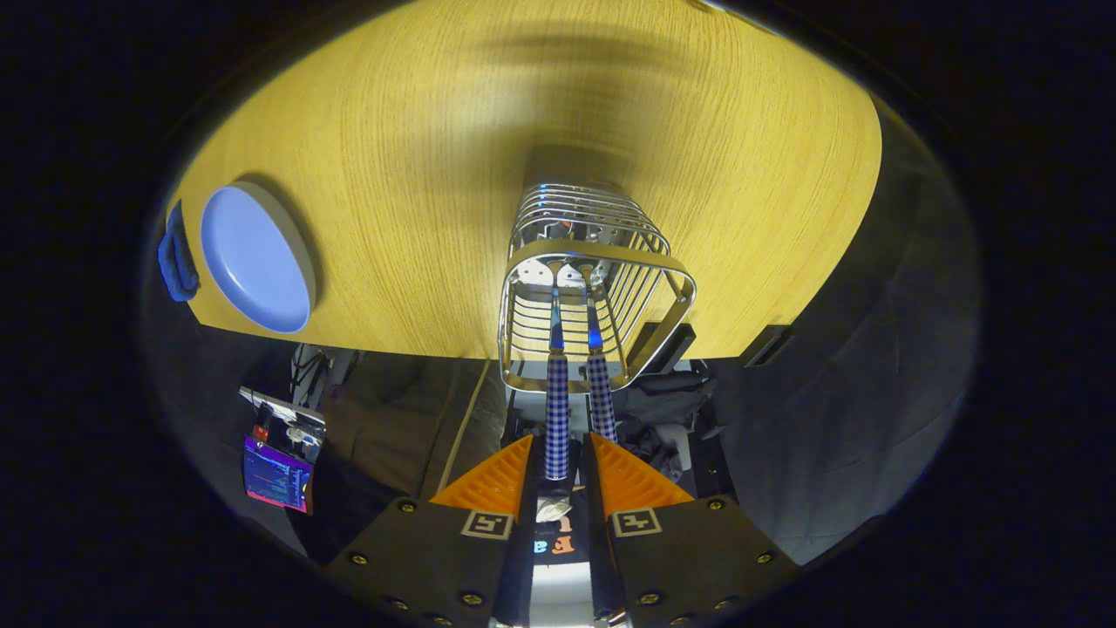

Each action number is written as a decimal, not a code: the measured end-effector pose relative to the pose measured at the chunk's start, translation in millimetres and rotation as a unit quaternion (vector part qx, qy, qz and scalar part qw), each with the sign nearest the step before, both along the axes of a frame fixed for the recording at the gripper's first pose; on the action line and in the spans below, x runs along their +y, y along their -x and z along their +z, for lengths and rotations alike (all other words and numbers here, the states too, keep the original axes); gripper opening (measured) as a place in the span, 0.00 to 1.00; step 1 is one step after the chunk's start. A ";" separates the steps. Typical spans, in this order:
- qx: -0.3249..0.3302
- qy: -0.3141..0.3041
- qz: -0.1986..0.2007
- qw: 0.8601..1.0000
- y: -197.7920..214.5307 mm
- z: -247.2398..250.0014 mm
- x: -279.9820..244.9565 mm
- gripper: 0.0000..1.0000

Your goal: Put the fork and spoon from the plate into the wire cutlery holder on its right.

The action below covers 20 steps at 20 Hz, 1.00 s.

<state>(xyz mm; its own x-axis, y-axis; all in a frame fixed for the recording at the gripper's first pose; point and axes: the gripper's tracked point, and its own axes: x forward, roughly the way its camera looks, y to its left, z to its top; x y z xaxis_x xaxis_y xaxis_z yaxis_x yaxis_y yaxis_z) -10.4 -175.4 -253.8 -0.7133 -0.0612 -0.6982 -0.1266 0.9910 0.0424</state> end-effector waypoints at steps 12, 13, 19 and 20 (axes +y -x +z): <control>-0.264 -0.044 0.015 0.964 -5.9 48.3 12.4 0.27; -0.298 -0.049 0.009 0.953 -3.3 48.3 17.7 0.27; -0.478 -0.036 -0.011 0.877 -15.0 71.6 42.9 0.70; -0.514 -0.038 -0.030 0.857 -19.1 78.2 52.5 0.71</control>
<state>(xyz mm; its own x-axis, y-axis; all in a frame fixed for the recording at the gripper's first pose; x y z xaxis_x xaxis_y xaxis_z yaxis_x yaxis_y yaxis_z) 8.6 -122.9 -175.6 0.2795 0.0267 -0.9598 -0.0849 0.9964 0.0030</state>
